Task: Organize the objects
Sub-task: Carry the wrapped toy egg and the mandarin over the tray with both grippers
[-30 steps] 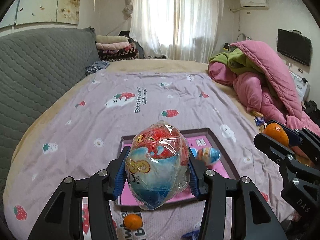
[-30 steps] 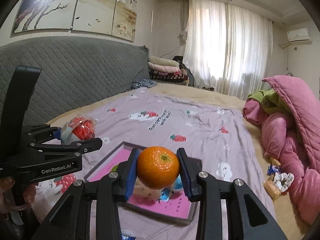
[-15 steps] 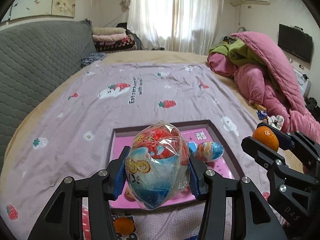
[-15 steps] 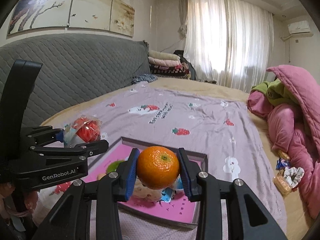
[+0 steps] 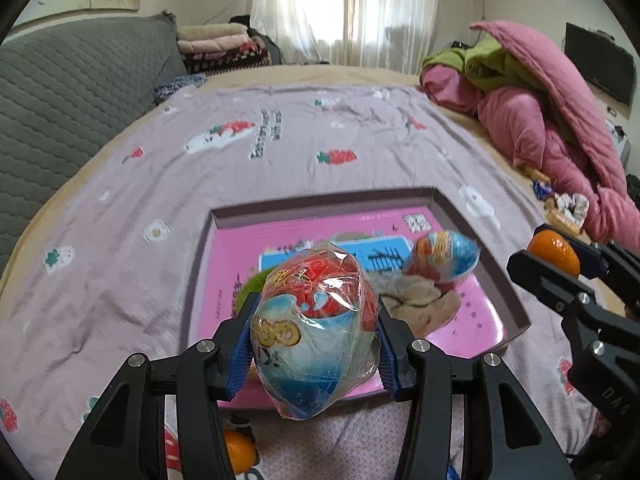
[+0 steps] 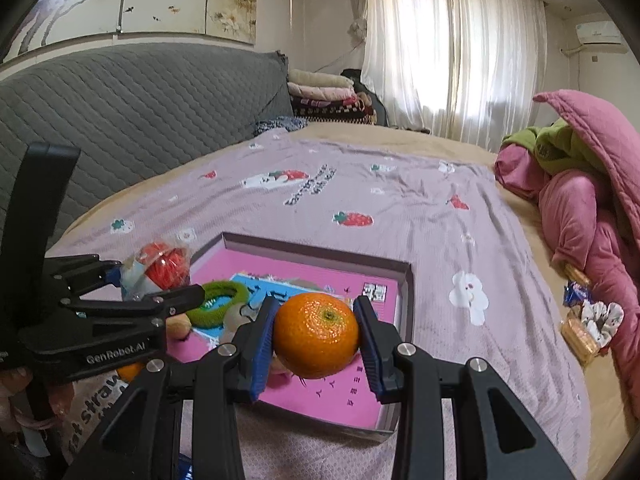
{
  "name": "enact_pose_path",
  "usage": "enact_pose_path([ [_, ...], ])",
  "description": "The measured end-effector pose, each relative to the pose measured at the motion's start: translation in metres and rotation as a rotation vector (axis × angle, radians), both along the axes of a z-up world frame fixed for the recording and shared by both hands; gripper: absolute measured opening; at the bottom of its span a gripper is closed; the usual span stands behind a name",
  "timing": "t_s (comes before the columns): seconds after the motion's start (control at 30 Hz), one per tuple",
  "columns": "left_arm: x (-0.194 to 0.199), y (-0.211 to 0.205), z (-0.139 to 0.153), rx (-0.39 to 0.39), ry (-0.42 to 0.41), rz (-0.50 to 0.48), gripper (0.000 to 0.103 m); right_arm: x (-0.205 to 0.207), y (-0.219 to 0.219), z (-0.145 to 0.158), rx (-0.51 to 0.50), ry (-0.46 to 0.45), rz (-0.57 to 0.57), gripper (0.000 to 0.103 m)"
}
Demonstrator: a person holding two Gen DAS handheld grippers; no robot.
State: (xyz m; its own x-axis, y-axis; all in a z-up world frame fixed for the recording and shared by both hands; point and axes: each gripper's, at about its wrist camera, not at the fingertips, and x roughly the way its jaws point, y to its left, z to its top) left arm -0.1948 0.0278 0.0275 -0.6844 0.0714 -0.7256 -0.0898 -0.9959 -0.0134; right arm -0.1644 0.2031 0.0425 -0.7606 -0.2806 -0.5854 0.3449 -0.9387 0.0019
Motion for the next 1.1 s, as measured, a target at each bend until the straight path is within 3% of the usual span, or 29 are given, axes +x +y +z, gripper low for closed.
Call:
enact_pose_path([
  [0.43, -0.004, 0.009, -0.029, -0.012, -0.045, -0.014, 0.053, -0.008, 0.005, -0.018, 0.011, -0.051, -0.003, 0.039],
  [1.1, 0.011, 0.018, -0.033, -0.015, -0.063, -0.071, 0.053, -0.013, 0.01, -0.037, 0.033, -0.115, -0.01, 0.039],
])
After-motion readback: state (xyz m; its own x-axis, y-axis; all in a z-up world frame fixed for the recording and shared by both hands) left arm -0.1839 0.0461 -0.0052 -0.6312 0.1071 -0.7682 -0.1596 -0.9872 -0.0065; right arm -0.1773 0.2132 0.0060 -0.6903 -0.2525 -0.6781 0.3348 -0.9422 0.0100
